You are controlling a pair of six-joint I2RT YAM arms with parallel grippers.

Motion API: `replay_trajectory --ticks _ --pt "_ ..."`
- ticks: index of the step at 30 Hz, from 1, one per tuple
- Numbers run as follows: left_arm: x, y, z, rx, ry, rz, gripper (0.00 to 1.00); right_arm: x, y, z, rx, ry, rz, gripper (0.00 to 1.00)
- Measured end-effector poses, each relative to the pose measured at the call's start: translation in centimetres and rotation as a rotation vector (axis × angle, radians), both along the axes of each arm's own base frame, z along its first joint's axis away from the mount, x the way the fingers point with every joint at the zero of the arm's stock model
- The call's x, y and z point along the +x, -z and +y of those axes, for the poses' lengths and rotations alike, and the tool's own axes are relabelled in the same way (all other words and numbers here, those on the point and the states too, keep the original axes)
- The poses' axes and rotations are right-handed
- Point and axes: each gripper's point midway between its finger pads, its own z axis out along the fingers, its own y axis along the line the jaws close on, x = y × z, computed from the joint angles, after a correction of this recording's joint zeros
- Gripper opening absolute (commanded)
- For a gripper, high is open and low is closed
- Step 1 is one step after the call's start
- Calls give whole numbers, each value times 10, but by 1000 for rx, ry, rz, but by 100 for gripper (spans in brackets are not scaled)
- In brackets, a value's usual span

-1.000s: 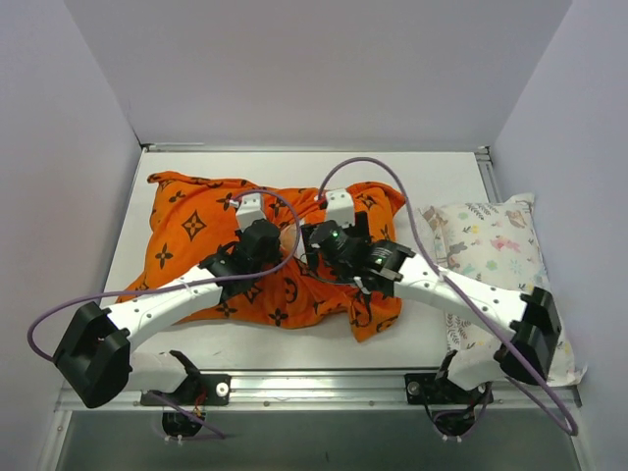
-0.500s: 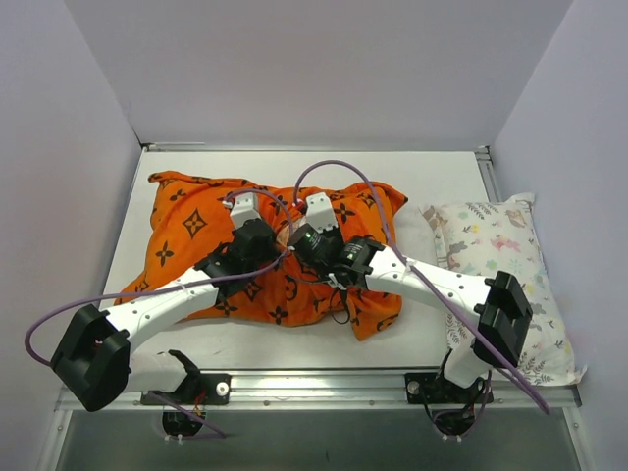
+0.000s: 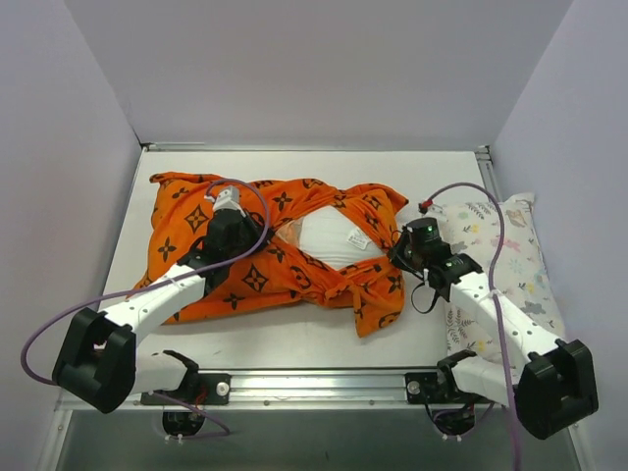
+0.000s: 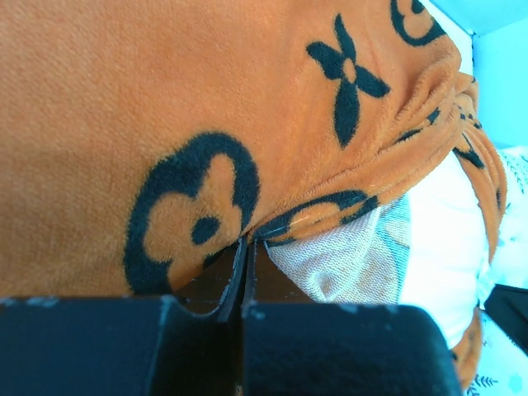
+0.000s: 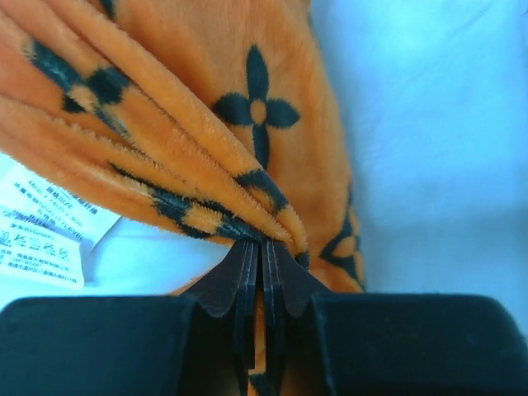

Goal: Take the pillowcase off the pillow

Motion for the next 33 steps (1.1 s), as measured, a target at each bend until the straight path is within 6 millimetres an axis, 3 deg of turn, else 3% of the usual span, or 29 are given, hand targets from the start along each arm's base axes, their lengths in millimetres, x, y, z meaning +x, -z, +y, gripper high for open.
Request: replay_trajectory --ticks 4,8,17,26,33 --pt "-3 3 -4 -10 27 6 0 -2 37 17 159 -39 66 0" --pt "-6 0 -9 44 48 -13 0 4 53 44 210 -103 63 0" --pt "-14 -34 -19 330 93 -35 1 12 38 66 354 -153 -35 0" --pt "-15 -72 -18 504 163 -39 27 9 14 83 458 -223 -82 0" --pt "-16 -97 -22 541 200 -64 31 8 12 84 464 -230 -85 0"
